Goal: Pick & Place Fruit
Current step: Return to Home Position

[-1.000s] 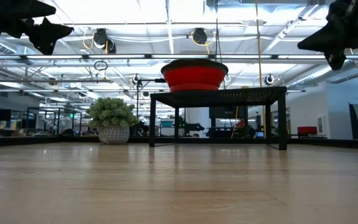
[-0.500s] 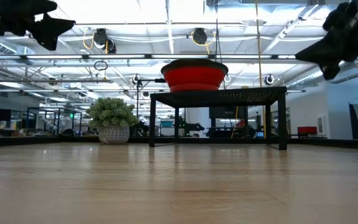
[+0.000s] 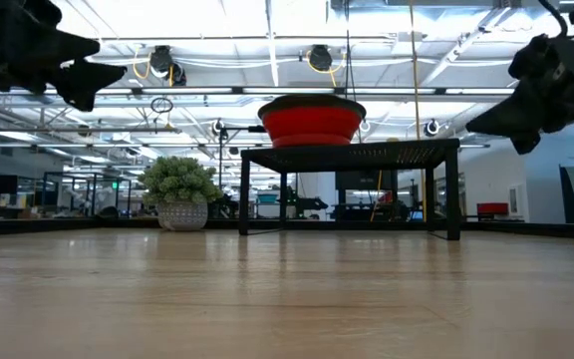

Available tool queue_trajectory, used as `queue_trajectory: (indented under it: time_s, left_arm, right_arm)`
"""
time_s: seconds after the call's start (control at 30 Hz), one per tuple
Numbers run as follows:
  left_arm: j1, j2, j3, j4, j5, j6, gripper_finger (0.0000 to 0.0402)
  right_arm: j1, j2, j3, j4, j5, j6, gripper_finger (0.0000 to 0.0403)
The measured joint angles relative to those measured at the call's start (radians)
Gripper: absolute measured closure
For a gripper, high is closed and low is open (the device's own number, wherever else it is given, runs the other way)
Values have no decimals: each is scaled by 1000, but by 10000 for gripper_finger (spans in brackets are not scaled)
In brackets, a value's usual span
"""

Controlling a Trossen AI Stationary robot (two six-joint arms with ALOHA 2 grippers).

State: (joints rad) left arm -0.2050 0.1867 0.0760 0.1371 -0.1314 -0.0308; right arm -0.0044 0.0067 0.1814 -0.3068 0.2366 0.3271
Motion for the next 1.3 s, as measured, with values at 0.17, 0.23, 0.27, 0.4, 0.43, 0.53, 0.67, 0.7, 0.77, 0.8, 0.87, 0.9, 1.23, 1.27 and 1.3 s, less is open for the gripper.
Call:
queue_trajectory:
  time_s: [0.17, 0.23, 0.27, 0.4, 0.43, 0.53, 0.67, 0.7, 0.77, 0.8, 0.87, 0.9, 1.23, 1.27, 1.3]
  left_arm:
    - [17, -6, -49, 86, 1, -5, 151]
    - [24, -6, -63, 98, 0, -13, 151]
    - [28, -5, -63, 97, 0, -18, 151]
    - [44, -5, -61, 97, -4, -25, 151]
    - [48, -5, -61, 97, -5, -25, 151]
    - [61, -5, -61, 93, -10, -23, 151]
    - [70, -5, -61, 93, -10, -24, 151]
    - [70, -5, -61, 93, -10, -24, 151]
    - [70, -4, -61, 93, -10, -24, 151]
    - [70, -4, -61, 93, -10, -24, 151]
    - [70, -4, -61, 93, -10, -25, 151]
    - [70, -4, -61, 93, -10, -25, 151]
    - [70, -4, -61, 93, -10, -26, 151]
    - [70, -4, -61, 93, -9, -26, 151]
    - [70, -4, -61, 93, -10, -26, 151]
  right_arm:
    - [-1, 0, 1, -21, 27, 20, 403]
    - [-1, 0, 1, -8, 28, 8, 403]
    - [-1, 0, 0, -3, 30, 4, 403]
    - [-1, 0, 0, -2, 80, 8, 403]
    - [-1, 0, 0, -4, 81, 8, 403]
    - [-1, 0, 0, -8, 80, 8, 403]
    - [-1, 0, 0, -11, 80, -7, 403]
    - [-1, 0, 0, -11, 80, -13, 403]
    - [-1, 0, 0, -12, 77, -27, 403]
    - [-1, 0, 0, -12, 75, -27, 403]
    - [-1, 0, 0, -12, 75, -26, 403]
    - [-1, 0, 0, -12, 76, -26, 402]
    - [-1, 0, 0, -12, 76, -26, 401]
    - [-1, 0, 0, -12, 76, -26, 401]
    - [-1, 0, 0, -12, 76, -26, 401]
